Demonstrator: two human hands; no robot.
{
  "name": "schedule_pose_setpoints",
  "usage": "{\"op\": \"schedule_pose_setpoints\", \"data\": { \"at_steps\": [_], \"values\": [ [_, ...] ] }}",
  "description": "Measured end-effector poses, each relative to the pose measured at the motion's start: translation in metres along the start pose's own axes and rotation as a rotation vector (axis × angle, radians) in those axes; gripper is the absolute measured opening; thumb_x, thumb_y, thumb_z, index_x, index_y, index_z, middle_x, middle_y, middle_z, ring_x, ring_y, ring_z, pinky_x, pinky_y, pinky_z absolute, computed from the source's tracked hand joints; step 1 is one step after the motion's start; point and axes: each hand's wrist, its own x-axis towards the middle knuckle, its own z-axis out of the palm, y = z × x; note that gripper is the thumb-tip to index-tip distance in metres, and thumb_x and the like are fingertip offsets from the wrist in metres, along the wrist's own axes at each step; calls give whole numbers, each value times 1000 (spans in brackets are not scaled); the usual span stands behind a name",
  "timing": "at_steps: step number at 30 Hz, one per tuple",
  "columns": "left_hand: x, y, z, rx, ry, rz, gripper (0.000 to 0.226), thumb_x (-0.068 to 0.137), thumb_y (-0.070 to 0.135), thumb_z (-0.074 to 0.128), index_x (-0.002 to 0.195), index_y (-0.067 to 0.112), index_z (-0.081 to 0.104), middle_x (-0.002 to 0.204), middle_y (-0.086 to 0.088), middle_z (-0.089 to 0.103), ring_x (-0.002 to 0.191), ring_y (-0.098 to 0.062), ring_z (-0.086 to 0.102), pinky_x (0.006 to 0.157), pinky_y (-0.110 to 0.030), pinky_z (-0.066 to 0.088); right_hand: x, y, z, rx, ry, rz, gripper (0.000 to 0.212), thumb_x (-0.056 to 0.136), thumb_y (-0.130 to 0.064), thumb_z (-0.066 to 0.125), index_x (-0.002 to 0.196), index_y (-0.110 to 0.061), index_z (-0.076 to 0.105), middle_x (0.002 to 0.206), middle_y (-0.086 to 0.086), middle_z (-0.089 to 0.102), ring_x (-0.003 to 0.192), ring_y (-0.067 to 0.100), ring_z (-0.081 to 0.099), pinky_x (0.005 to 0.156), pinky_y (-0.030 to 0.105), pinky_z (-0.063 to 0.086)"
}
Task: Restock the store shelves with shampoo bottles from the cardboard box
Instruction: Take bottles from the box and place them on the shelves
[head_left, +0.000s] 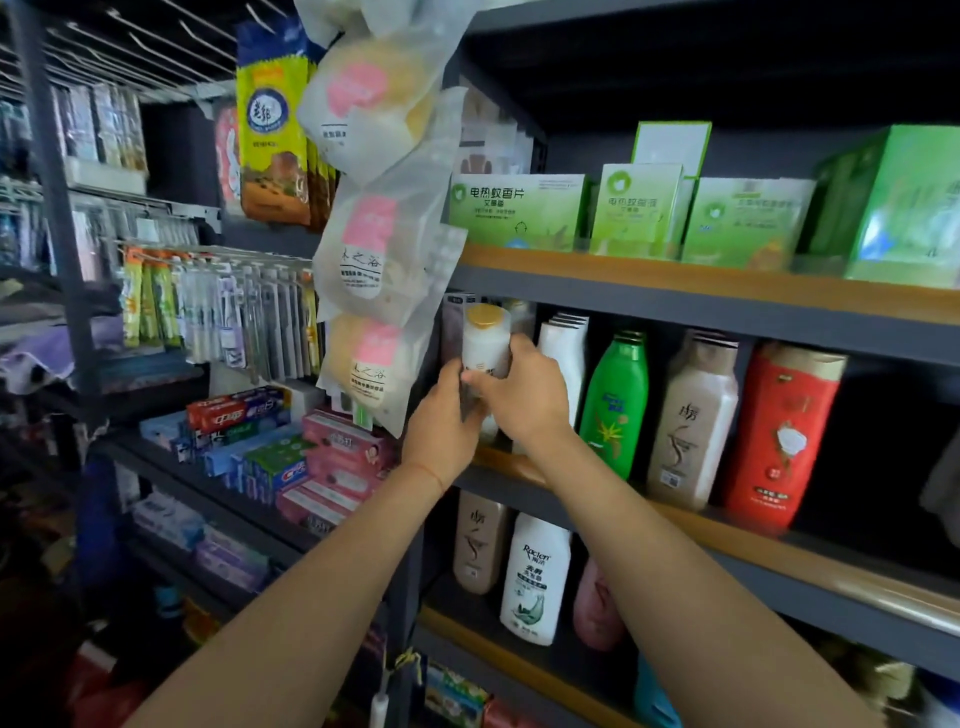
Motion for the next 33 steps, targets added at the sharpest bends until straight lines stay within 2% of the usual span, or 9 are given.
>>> {"op": "schedule_pose_setpoints", "data": {
  "at_steps": [4, 11, 14, 16, 18, 20, 22, 26, 33],
  "values": [
    [6, -3, 2, 16, 8, -19, 52, 96, 22, 59, 144, 22, 39, 122, -6, 67, 108, -26, 65, 88, -40, 53, 3, -7, 4, -74, -11, 51, 43, 83, -41, 74, 93, -13, 43, 95, 12, 66, 88, 32, 64, 62, 31, 38],
    [21, -4, 4, 3, -14, -48, 52, 94, 15, 58, 142, 19, 39, 117, -8, 68, 104, -29, 65, 83, -33, 50, 1, -13, 4, -38, -36, 50, 37, 93, -27, 63, 116, -1, 48, 106, 20, 67, 97, 37, 64, 65, 31, 41],
    [27, -4, 2, 12, -25, -60, 51, 94, 19, 58, 141, 16, 39, 118, -11, 68, 105, -33, 65, 85, -37, 51, -12, -10, -1, -7, -37, -42, 43, 95, -17, 55, 134, -5, 44, 116, 19, 64, 106, 37, 61, 76, 35, 45],
    [31, -2, 2, 21, -59, -62, 52, 93, 21, 59, 141, 16, 39, 118, -12, 67, 105, -33, 65, 88, -41, 52, -25, -4, -7, 14, -9, -95, 45, 93, -12, 53, 138, -7, 46, 123, 15, 62, 111, 32, 58, 87, 35, 45],
    [35, -1, 5, 17, -93, -79, 55, 93, 22, 60, 142, 18, 38, 121, -10, 67, 107, -32, 64, 89, -39, 51, -38, 4, -9, 14, 46, -140, 32, 93, -11, 53, 124, -10, 58, 118, 10, 65, 108, 27, 60, 88, 34, 45],
    [39, -2, 9, 15, -105, -111, 63, 92, 24, 63, 148, 19, 33, 129, -7, 64, 113, -29, 63, 93, -37, 50, -47, 16, -8, -8, 54, -148, 20, 93, -12, 52, 109, -12, 64, 101, 9, 69, 94, 28, 64, 79, 36, 50],
    [42, -4, 13, 1, -102, -128, 69, 92, 25, 65, 151, 18, 30, 135, -6, 62, 117, -26, 62, 98, -37, 49, -52, 26, -5, -40, 0, -118, 22, 92, -13, 50, 110, -13, 63, 91, 12, 70, 86, 31, 65, 71, 39, 52],
    [41, -5, 16, -7, -91, -132, 68, 94, 25, 65, 152, 18, 29, 137, -6, 60, 121, -25, 60, 102, -39, 47, -56, 39, -2, -64, -60, -82, 29, 92, -14, 50, 120, -13, 59, 88, 15, 70, 81, 34, 66, 67, 39, 53],
    [35, -9, 17, -64, -58, -110, 62, 95, 23, 63, 149, 22, 34, 137, -4, 59, 122, -21, 58, 105, -42, 48, -57, 49, 3, 21, 4, -59, 15, 89, -11, 52, 98, -15, 63, 67, 2, 59, 65, 28, 60, 60, 32, 46]
  ]
}}
